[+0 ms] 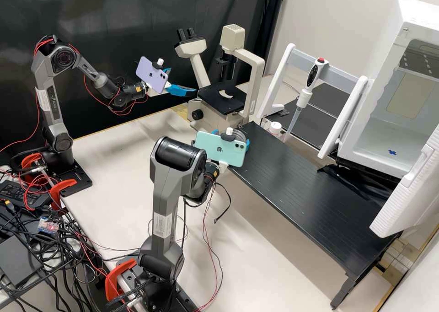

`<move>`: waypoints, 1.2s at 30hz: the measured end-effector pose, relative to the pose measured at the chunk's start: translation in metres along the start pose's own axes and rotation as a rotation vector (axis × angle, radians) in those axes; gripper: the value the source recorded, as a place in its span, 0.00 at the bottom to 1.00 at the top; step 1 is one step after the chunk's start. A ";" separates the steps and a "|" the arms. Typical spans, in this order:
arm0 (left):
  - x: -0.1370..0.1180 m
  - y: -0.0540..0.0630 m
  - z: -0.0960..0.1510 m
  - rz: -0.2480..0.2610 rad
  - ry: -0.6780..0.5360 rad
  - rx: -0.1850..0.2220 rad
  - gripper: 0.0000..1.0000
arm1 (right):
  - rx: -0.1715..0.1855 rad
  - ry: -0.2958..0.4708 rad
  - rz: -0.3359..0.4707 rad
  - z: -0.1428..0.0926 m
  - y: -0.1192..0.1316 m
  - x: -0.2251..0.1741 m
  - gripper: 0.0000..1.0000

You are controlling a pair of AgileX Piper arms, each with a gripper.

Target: Move the petri dish to the incubator

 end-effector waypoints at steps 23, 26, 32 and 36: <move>0.000 0.000 0.000 0.000 0.000 0.000 1.00 | 0.028 -0.299 0.407 0.101 0.129 -0.066 0.00; 0.000 0.000 0.000 0.000 0.000 0.000 1.00 | 0.008 -0.302 0.459 0.108 0.149 -0.061 0.00; 0.000 0.000 0.000 0.000 0.000 0.000 1.00 | -0.010 -0.300 0.524 0.117 0.188 -0.035 0.00; 0.000 0.000 0.000 0.000 0.000 0.000 1.00 | 0.020 -0.339 0.571 0.126 0.214 -0.015 0.00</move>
